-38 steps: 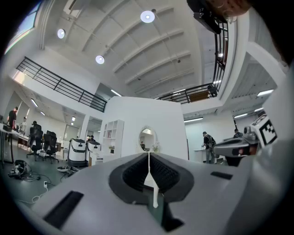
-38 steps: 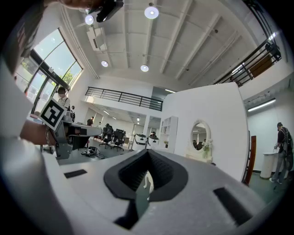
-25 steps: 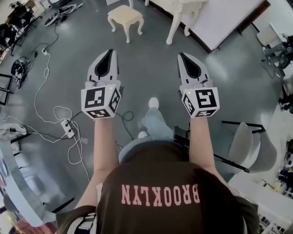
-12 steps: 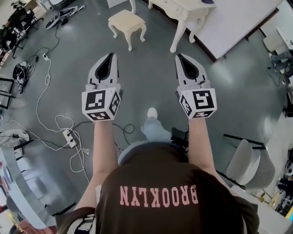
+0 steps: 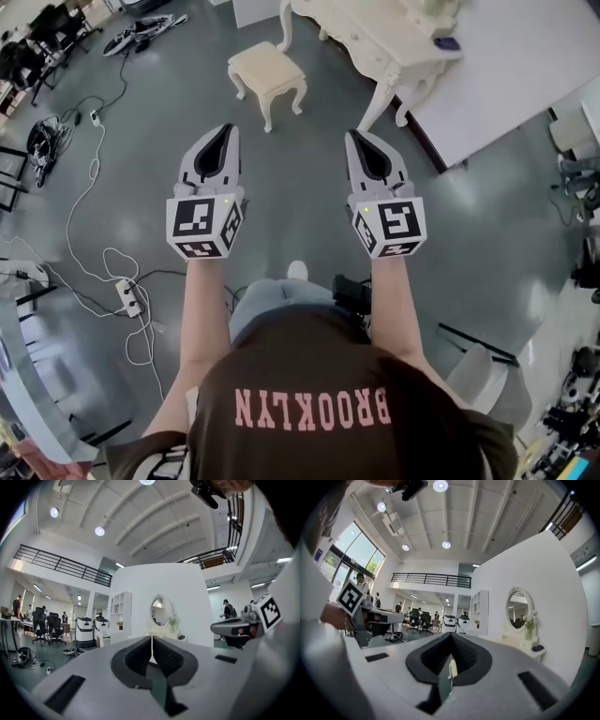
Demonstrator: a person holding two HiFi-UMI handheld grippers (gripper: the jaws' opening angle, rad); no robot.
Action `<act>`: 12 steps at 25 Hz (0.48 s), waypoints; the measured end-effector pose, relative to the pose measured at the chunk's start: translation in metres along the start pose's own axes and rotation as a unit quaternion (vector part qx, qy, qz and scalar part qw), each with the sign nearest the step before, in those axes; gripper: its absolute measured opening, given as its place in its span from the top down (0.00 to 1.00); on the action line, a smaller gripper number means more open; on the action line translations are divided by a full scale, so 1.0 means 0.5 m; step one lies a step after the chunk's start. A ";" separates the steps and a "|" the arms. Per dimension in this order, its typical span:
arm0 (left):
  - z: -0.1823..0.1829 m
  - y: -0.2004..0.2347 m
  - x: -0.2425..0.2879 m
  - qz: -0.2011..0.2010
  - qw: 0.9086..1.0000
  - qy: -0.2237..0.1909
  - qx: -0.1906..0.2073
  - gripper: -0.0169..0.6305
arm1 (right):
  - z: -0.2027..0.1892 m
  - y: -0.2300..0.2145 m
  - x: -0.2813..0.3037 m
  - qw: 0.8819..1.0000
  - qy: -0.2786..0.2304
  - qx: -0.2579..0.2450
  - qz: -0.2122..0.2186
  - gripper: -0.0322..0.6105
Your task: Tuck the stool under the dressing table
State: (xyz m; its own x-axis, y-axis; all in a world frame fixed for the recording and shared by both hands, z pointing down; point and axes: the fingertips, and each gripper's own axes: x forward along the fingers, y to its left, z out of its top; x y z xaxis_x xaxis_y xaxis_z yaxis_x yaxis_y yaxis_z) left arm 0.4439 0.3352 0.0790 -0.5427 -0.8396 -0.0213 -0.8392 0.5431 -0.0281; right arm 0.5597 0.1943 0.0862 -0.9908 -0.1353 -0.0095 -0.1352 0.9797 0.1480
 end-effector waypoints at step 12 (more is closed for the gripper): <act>-0.044 0.133 0.142 0.026 0.999 0.019 -0.017 0.96 | -0.056 -0.031 0.181 0.999 0.022 0.008 0.023 0.95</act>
State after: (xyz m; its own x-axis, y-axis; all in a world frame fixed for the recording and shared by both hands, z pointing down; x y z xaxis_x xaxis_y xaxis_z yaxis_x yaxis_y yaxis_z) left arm 0.3489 0.3114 0.0977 -0.5863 -0.8099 0.0153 -0.8099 0.5865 0.0059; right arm 0.4725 0.1627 0.1106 -0.9945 -0.0960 0.0411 -0.0899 0.9872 0.1316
